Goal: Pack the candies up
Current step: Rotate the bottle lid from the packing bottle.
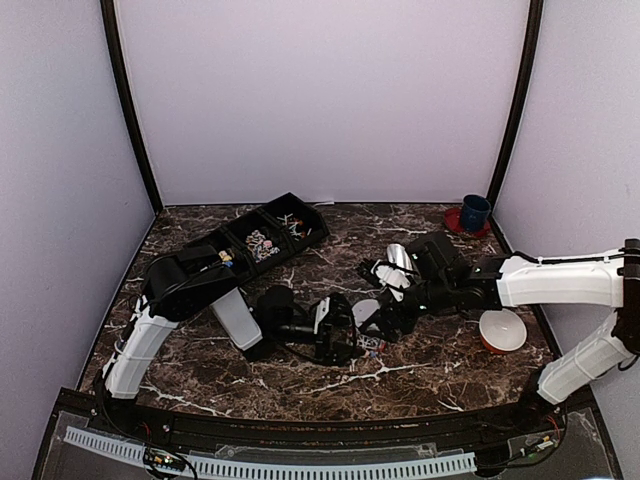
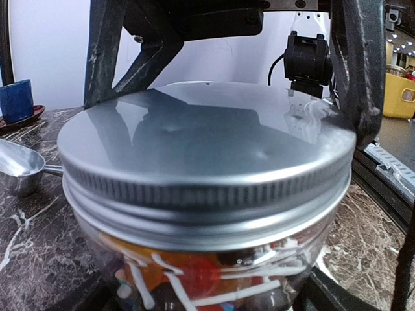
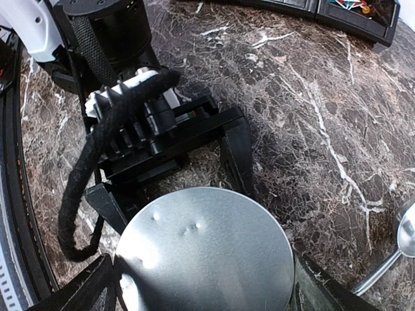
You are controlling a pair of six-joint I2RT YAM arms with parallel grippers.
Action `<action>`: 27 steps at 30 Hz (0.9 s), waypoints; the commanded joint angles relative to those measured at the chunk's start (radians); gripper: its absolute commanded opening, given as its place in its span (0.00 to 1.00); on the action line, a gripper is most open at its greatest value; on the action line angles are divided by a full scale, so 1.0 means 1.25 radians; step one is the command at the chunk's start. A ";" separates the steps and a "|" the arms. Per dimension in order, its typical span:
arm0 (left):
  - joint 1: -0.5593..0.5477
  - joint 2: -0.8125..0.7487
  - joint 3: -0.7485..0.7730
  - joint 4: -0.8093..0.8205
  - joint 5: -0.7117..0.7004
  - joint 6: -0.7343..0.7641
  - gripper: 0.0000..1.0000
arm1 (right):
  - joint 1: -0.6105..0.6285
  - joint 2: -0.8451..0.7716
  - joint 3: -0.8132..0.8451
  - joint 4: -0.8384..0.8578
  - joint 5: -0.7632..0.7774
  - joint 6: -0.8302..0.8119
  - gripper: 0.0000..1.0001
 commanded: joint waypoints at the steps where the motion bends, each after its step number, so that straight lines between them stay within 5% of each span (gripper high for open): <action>1: 0.003 0.044 -0.027 -0.101 -0.008 -0.033 0.88 | -0.011 -0.032 -0.032 0.129 0.089 0.060 0.86; 13: 0.003 0.041 -0.033 -0.096 -0.020 -0.038 0.86 | 0.000 -0.038 -0.096 0.217 0.108 0.150 0.85; 27: 0.016 0.048 -0.023 -0.092 0.087 -0.053 0.85 | -0.025 -0.060 0.037 -0.035 -0.035 -0.082 0.85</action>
